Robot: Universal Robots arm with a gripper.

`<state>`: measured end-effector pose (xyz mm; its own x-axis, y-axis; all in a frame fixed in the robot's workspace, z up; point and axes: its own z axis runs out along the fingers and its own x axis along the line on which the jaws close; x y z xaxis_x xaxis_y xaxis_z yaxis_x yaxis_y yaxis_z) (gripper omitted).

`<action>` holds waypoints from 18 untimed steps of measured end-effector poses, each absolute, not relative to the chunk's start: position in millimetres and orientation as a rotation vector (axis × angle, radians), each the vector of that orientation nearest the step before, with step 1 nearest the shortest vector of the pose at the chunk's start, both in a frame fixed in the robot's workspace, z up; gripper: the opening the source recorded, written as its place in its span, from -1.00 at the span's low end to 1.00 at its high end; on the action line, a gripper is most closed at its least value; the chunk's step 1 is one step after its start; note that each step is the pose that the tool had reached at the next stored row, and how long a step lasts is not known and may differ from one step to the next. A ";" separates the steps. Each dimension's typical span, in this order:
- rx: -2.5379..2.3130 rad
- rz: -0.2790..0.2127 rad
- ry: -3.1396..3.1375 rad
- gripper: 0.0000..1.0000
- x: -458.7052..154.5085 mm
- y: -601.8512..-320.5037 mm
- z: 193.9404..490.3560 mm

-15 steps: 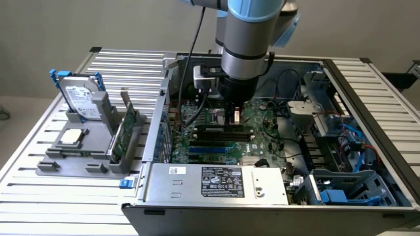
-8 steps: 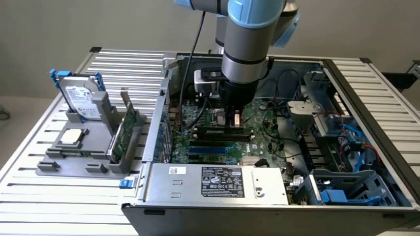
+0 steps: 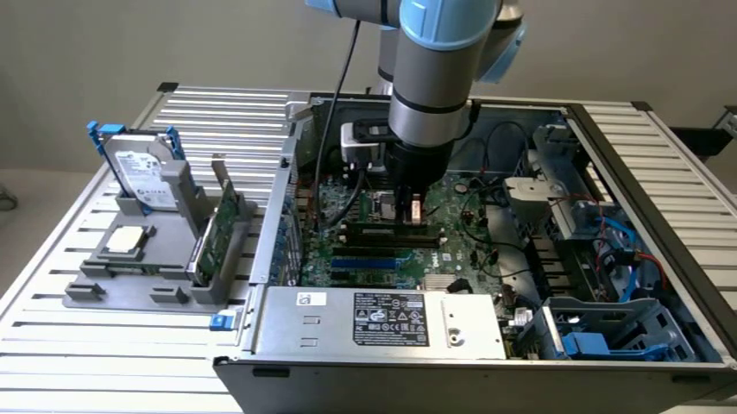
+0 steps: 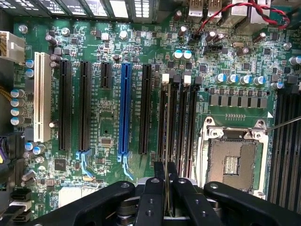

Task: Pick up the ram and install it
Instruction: 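Insert the ram into the slot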

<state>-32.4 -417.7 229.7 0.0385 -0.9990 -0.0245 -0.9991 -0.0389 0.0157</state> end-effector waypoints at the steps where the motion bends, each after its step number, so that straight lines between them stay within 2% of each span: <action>1: -2.260 0.045 2.174 -0.73 -32.4 -418.1 229.8; 18: -2.241 0.038 2.188 -0.73 -32.4 -419.8 229.4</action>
<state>-32.4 -419.8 229.4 0.0236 -0.9994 -0.0240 -0.9997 -0.0238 0.0105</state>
